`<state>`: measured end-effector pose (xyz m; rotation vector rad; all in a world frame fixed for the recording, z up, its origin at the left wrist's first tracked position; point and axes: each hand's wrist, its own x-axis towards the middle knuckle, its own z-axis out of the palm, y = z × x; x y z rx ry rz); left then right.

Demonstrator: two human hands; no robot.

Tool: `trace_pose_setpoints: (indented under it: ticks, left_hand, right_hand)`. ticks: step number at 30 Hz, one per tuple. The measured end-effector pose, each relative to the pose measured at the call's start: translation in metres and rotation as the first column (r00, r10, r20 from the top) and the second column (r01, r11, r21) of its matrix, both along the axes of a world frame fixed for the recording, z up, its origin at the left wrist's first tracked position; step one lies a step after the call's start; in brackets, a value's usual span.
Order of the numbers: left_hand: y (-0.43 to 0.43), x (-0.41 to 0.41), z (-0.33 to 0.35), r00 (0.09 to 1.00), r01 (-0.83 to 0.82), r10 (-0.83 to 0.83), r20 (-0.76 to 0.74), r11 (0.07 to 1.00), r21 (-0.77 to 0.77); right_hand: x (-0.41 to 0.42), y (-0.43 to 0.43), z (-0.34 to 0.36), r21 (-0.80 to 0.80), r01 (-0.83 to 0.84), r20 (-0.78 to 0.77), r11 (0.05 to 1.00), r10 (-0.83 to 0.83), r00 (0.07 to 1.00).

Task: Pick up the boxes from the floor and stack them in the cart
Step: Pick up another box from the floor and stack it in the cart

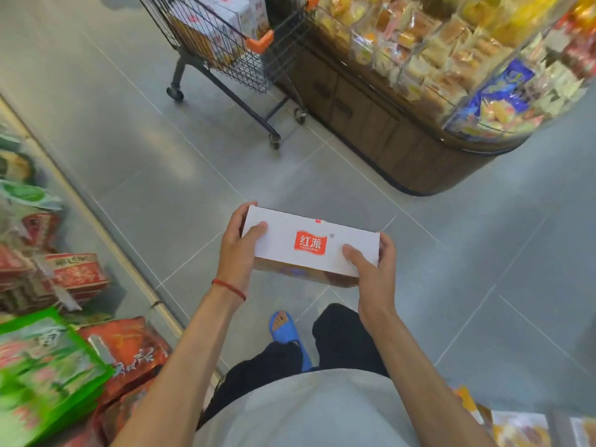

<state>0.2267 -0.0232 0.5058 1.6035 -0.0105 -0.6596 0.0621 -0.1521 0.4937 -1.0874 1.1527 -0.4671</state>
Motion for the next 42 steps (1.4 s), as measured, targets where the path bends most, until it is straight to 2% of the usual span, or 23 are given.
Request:
trace_pose_setpoints:
  ticks: [14,18,25,36,42]
  left_hand:
    - [-0.094,0.244,-0.007,0.996,-0.091,0.090,0.024,0.993,0.080]
    - [-0.122,0.308,0.002,0.994,-0.103,0.099,0.053,0.992,0.077]
    - [-0.173,0.423,0.011,0.987,-0.130,0.124,0.106,0.990,0.059]
    - [-0.261,0.648,0.035,0.990,0.045,-0.044,0.135,0.999,-0.001]
    - [-0.321,0.735,0.038,0.974,0.193,-0.192,0.122,0.981,0.002]
  right_hand:
    - [0.255,-0.107,-0.001,0.016,-0.144,-0.007,0.989,0.144,0.990]
    - [0.327,-0.146,0.008,-0.012,-0.185,0.007,0.983,0.186,0.983]
    - [0.449,-0.195,0.011,-0.108,-0.166,-0.021,0.980,0.165,0.986]
    - [0.641,-0.244,0.014,-0.200,-0.013,-0.050,0.980,0.003,0.999]
    - [0.712,-0.285,0.014,-0.180,0.088,-0.070,0.980,-0.102,0.992]
